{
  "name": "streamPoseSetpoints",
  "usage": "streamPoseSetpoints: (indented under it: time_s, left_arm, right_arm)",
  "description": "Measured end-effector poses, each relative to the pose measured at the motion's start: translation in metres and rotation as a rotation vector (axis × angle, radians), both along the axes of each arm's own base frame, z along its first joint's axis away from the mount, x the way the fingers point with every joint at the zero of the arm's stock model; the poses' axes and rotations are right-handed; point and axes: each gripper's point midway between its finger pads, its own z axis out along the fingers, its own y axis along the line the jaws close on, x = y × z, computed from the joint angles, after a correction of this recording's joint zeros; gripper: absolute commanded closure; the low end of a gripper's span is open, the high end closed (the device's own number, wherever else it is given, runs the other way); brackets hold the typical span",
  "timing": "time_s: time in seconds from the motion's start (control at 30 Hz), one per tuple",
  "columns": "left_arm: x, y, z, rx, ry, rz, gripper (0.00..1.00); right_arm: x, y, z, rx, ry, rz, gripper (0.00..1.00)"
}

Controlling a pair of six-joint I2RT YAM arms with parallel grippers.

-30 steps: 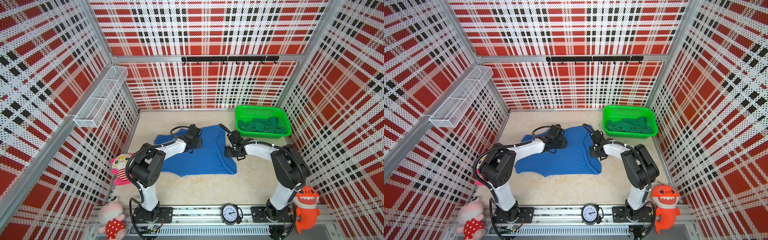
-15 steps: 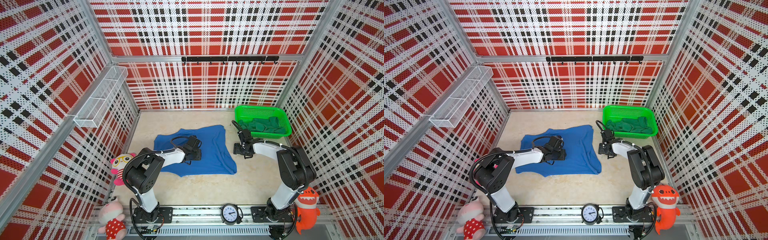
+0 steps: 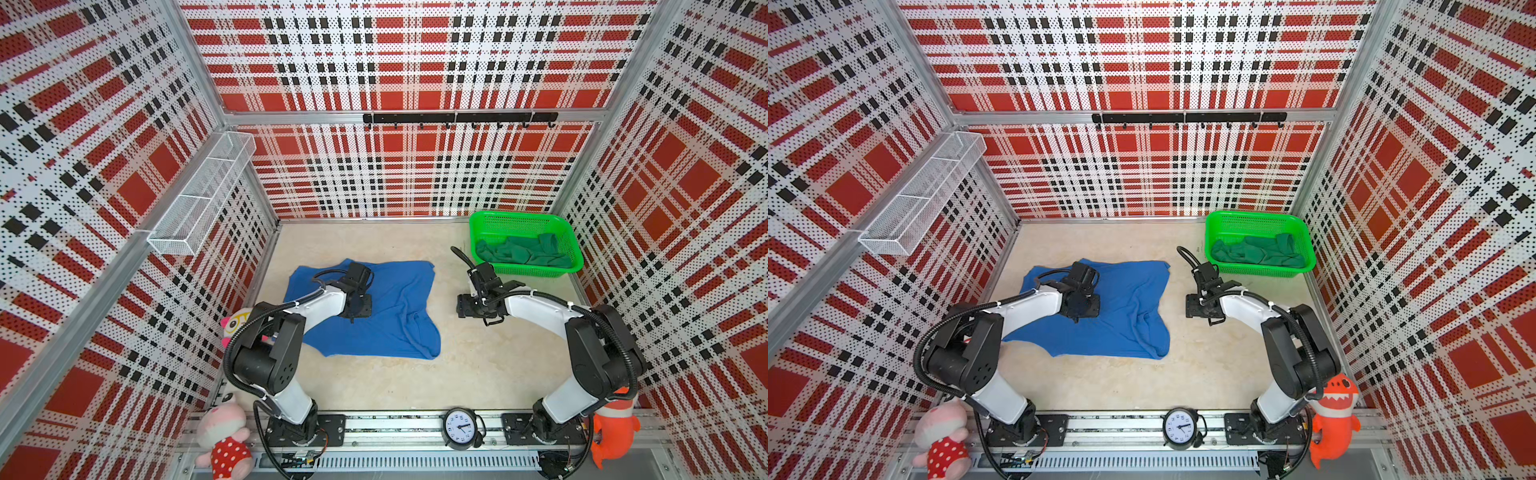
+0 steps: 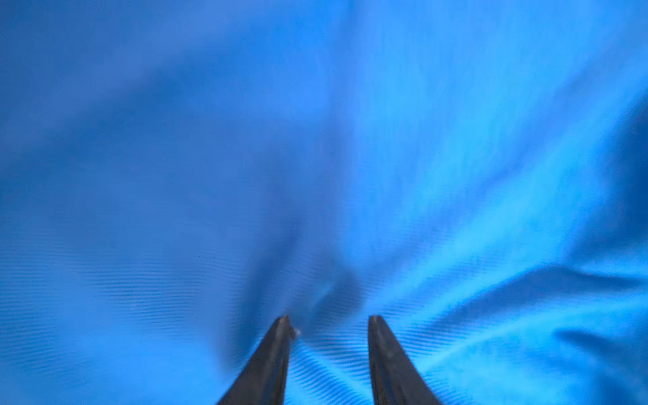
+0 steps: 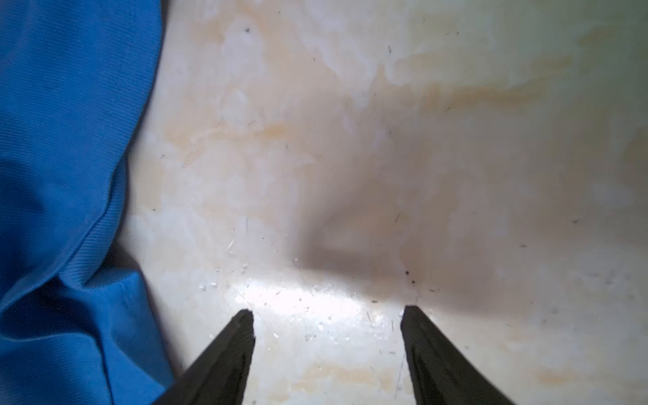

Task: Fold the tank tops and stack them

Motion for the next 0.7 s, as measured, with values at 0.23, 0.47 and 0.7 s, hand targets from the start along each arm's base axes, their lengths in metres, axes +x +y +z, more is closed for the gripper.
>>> streamPoseSetpoints:
  time_s: [0.23, 0.47, 0.7]
  left_arm:
    - [0.053, -0.160, 0.117, -0.127, -0.283, -0.270, 0.59]
    - [0.055, -0.259, 0.050, -0.093, -0.197, -0.444, 0.66]
    - [0.065, -0.236, -0.022, 0.037, -0.082, -0.401, 0.65]
  right_arm:
    - [-0.005, -0.001, 0.004, 0.019, -0.006, -0.019, 0.30]
    - [-0.015, -0.020, 0.002, 0.024, -0.002, -0.082, 0.30]
    - [-0.022, -0.039, 0.003, 0.030, -0.012, -0.129, 0.30]
